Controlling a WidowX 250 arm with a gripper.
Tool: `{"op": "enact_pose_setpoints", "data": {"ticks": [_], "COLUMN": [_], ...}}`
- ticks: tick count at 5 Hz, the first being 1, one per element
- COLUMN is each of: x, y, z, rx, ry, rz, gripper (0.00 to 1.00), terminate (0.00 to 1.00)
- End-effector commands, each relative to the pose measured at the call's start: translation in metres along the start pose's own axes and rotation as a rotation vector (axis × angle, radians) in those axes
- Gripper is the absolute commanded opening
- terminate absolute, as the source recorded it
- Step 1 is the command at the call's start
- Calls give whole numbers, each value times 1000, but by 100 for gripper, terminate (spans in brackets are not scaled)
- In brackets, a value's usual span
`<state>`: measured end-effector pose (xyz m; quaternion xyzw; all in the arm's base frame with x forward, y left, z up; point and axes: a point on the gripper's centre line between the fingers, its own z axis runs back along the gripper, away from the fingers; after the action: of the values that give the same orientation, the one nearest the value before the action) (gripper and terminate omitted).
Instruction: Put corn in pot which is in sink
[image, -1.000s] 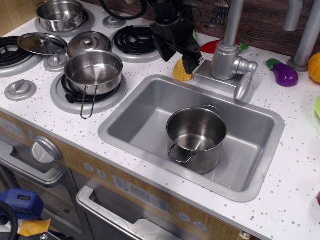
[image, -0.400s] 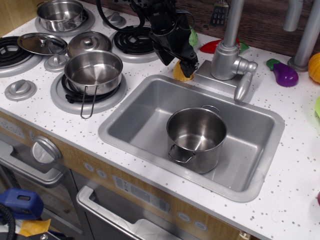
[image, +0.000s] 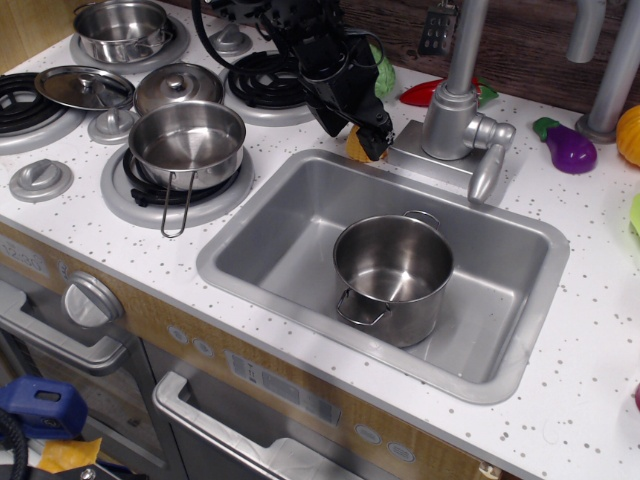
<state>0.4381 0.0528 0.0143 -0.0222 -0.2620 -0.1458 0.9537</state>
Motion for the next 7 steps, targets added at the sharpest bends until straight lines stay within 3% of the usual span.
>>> {"op": "enact_pose_setpoints", "data": {"ticks": [1,3,4,7], "x": [16,21,19,0], "y": [12,4,-7,-63], "z": [8,23,43,77], "rx": [32,64,84,68], "ry": [-74,-52,-18,42], "rz": [1,3,37,313], "gripper": [0,0,0,0], "terminate": [0,0,0,0]}}
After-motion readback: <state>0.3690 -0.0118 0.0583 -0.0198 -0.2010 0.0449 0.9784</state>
